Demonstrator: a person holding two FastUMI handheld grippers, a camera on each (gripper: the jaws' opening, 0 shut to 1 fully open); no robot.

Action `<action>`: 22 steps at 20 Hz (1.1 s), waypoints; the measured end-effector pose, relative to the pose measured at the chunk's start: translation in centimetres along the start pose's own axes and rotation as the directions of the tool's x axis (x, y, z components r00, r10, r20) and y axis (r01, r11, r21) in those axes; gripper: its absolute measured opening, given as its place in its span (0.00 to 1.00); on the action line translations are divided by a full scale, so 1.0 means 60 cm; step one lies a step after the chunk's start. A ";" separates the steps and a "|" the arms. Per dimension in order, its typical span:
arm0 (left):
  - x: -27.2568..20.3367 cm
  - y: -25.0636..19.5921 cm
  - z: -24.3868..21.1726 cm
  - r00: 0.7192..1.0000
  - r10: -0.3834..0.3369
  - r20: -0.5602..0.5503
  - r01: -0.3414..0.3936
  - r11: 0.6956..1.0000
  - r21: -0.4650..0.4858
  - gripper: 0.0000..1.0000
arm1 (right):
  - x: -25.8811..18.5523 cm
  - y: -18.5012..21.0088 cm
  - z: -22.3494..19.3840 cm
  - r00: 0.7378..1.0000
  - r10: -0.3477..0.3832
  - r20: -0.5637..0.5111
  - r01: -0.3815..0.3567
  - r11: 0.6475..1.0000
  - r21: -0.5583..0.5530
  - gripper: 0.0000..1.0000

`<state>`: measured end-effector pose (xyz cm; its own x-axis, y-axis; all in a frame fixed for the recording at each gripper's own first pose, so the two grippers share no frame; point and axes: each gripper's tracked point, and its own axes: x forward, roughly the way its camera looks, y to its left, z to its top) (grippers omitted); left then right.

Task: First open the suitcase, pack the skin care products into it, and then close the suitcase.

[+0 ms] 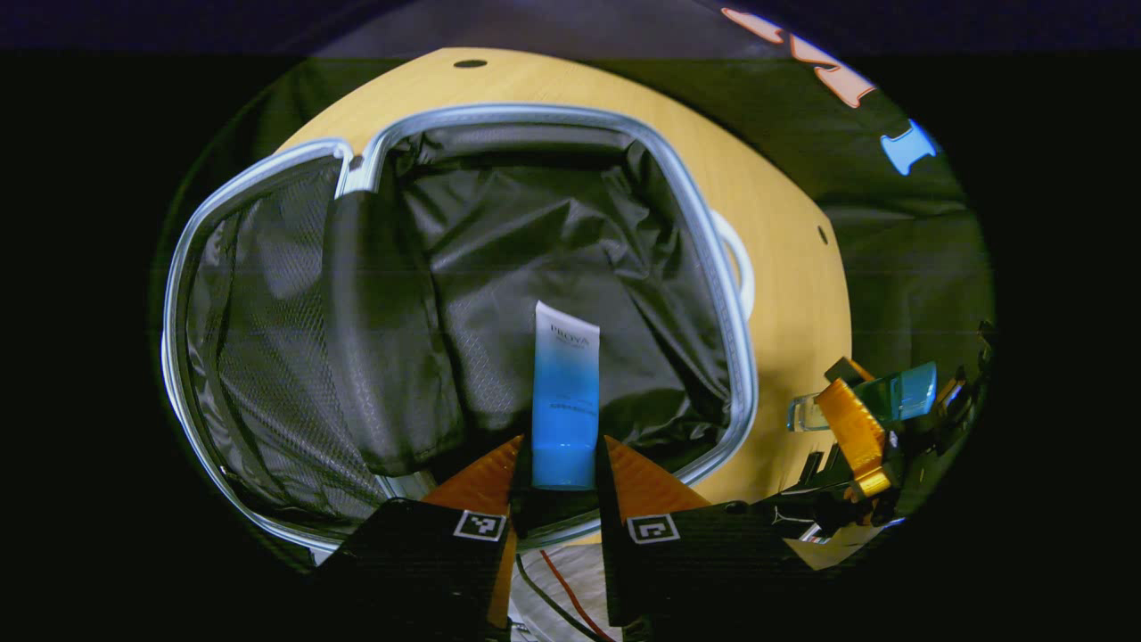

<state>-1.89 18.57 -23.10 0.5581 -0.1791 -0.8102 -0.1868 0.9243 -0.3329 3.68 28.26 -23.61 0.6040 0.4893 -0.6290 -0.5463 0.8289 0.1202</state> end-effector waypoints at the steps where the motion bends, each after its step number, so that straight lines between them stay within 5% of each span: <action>1: 0.003 0.005 -0.008 1.000 0.000 -0.016 0.000 1.000 -0.002 0.35 | 0.010 0.020 0.003 1.000 0.014 -0.008 -0.014 1.000 -0.004 0.45; 8: -0.008 0.008 -0.021 1.000 -0.029 0.006 0.029 1.000 -0.007 0.37 | 0.076 0.124 -0.018 0.988 0.092 -0.122 -0.096 0.995 -0.026 0.44; 14: -0.097 0.014 -0.010 0.991 -0.014 0.133 0.015 1.000 -0.001 0.87 | 0.131 0.144 -0.070 0.961 0.076 -0.267 -0.093 0.994 -0.054 0.48; 22: -0.220 0.122 -0.013 0.956 0.057 0.288 -0.009 0.987 -0.163 0.94 | 0.166 0.153 -0.113 0.930 0.032 -0.366 -0.070 0.993 -0.090 0.45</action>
<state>-11.26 27.43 -15.23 0.7558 -0.0218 -0.6545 -0.3214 0.8584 -0.3997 0.74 38.91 -33.96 0.3319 0.3829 -0.8621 -0.6374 0.7647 0.0943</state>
